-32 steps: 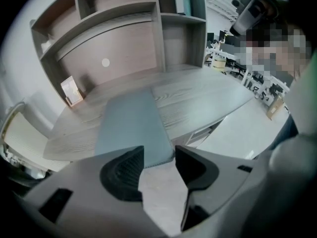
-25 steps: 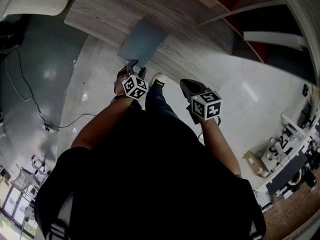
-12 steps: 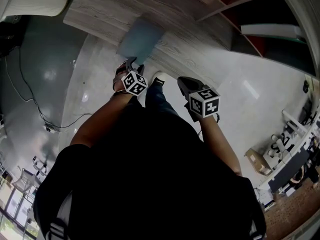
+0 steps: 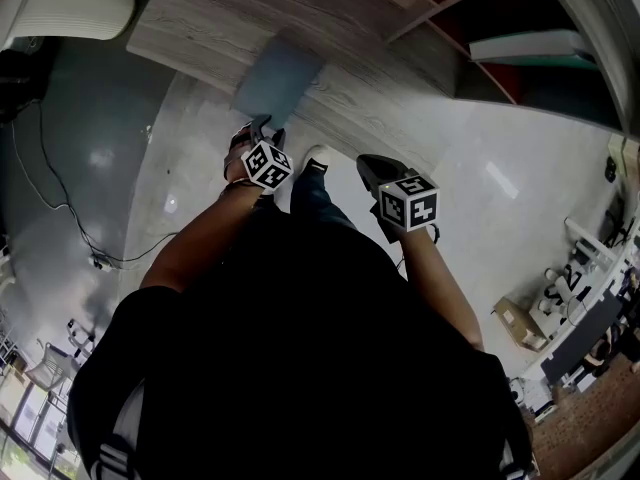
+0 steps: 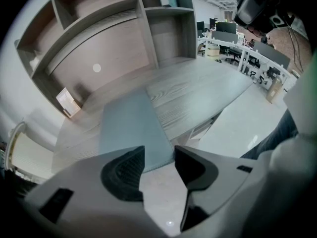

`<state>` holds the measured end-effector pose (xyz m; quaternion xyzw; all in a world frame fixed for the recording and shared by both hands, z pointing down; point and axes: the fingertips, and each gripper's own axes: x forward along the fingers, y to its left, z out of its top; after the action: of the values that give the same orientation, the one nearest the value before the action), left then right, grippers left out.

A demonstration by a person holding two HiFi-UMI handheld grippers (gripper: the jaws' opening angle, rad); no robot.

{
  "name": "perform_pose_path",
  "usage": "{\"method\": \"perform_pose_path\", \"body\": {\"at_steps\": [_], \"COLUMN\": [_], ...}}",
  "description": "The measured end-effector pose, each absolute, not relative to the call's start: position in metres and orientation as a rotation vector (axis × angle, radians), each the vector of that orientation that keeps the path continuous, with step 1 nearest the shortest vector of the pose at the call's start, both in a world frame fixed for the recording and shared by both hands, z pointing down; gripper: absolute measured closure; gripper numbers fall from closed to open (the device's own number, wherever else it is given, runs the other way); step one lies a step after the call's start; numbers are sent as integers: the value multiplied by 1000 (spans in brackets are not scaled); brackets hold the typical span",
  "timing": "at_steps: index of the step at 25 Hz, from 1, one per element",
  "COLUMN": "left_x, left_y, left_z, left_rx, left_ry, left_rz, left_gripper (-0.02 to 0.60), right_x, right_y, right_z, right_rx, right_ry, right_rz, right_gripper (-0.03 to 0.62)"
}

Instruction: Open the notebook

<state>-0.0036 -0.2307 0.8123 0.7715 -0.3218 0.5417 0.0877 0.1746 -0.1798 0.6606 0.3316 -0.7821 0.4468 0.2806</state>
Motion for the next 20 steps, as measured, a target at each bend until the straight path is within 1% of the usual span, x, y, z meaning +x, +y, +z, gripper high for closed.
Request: {"method": "perform_pose_path", "body": {"at_steps": [4,14,17,20], "left_x": [-1,0,-2,-1], "left_y": [-231,-230,-233,-235], "left_z": [809,796,793,788], "left_rx": [2306,2349,2350,2354], "left_ry": [-948,-900,-873,-845], "left_rz": [1613,1601,1591,1592], "left_gripper": [396,443,478,491], "right_x": [179,174,170,167], "right_y": [-178,-171,-173,-174], "right_z": [660,652,651,648], "right_rx": [900,913,926,939], "right_ry": [-2088,-2090,-2090,-2096], "right_rz": [1183,1167,1167,1164], "right_gripper": [594,594,594,594]}}
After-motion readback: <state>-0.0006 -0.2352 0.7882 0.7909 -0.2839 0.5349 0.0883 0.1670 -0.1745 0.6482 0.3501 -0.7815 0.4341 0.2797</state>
